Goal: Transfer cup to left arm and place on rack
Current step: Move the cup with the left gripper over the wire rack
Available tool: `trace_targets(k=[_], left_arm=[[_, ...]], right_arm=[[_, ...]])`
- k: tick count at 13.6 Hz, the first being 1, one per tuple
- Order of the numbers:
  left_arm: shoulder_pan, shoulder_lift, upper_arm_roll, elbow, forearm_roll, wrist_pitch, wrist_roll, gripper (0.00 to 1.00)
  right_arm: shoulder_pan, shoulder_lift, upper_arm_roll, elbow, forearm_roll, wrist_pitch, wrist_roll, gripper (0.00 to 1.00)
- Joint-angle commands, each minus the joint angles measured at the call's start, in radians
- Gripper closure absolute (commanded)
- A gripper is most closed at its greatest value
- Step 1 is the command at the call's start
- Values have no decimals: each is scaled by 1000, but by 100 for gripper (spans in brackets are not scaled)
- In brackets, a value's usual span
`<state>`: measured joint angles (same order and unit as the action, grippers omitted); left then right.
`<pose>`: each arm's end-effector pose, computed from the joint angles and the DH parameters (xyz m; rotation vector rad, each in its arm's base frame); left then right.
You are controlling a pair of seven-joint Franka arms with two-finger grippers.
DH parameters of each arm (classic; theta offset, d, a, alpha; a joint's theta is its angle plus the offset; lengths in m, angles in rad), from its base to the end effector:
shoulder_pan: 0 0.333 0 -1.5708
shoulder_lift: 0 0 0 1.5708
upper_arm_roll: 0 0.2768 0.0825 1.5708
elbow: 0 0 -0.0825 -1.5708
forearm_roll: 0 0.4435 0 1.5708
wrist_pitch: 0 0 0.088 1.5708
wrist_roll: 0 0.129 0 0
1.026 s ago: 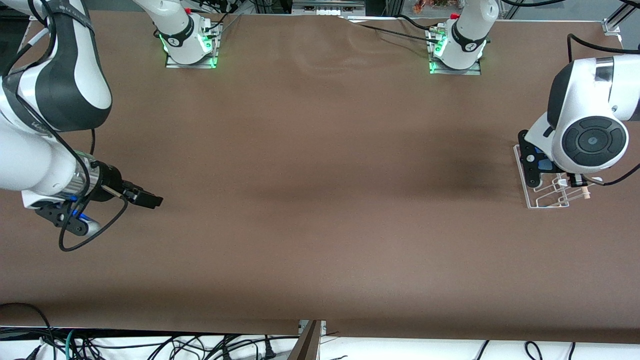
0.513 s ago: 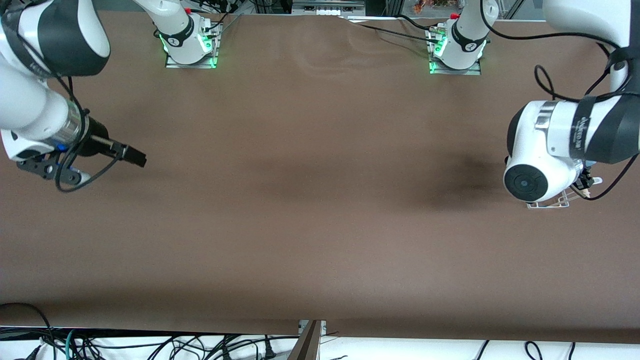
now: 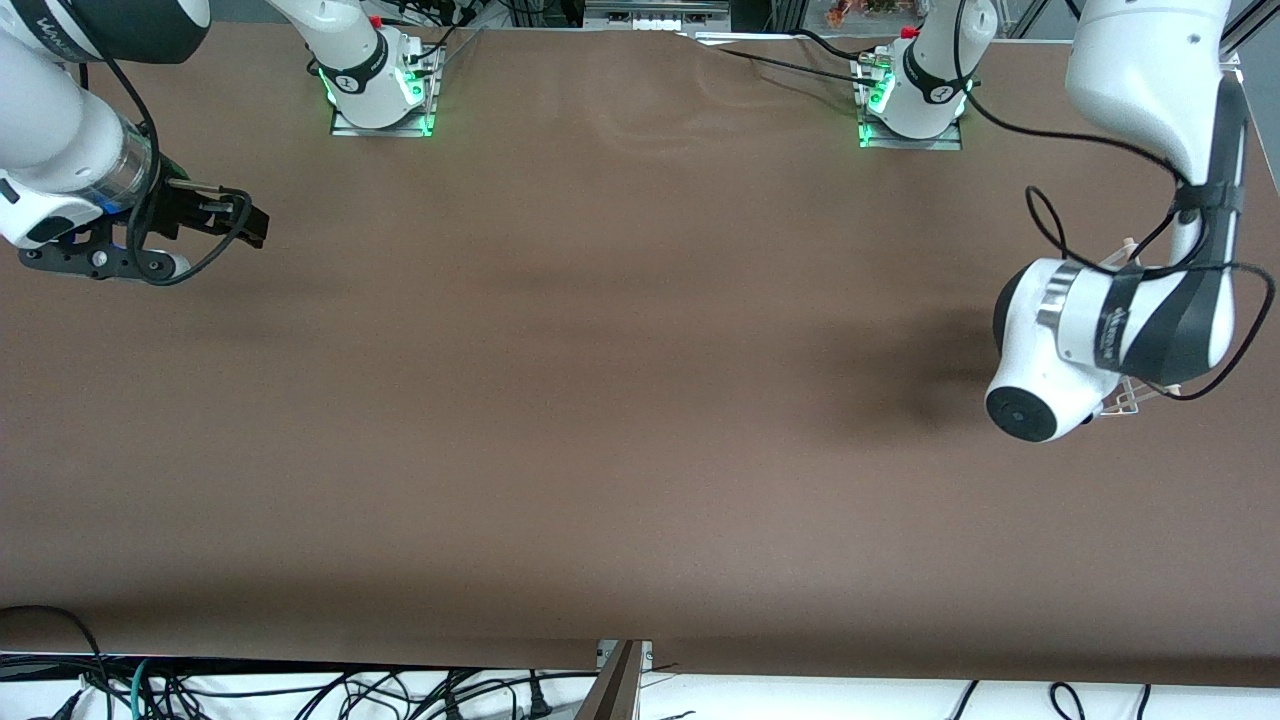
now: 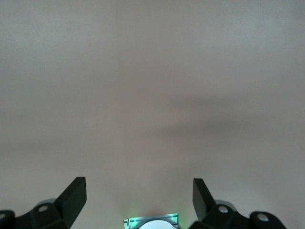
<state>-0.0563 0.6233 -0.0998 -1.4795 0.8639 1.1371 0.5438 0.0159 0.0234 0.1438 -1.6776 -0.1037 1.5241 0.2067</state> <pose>0.6337 0.0260 0.2513 -2.0129 0.8043 1.3020 0.5980 0.0818 0.4903 3.0011 -0.0636 -0.2338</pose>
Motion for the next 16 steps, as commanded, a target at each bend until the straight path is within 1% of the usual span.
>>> trace_targets(k=[1, 2, 3, 6, 8, 9, 12, 16], left_arm=[[22, 51, 49, 71, -6, -25, 5, 90], [41, 64, 52, 93, -46, -25, 5, 89], [59, 67, 52, 102, -71, -25, 5, 89], [36, 73, 52, 100, -52, -25, 5, 89], [36, 78, 54, 99, -37, -19, -4, 89], [35, 96, 52, 100, 1, -16, -7, 89], [6, 107, 48, 97, 117, 27, -5, 88], [-8, 122, 48, 87, 164, 70, -5, 88]], right_arm=[[-2, -8, -1, 28, 68, -31, -16, 1], [-4, -7, -12, 42, 108, -35, -18, 1], [-1, -8, -15, 48, 110, -35, -12, 1], [-4, 0, -9, 47, 102, -32, -4, 1], [-5, 0, -21, 47, 99, -27, -15, 1], [-7, 1, -35, 47, 93, -24, -16, 1], [-7, 9, -38, 47, 55, -19, -15, 1], [-2, 12, -33, 47, 44, -21, -16, 1]])
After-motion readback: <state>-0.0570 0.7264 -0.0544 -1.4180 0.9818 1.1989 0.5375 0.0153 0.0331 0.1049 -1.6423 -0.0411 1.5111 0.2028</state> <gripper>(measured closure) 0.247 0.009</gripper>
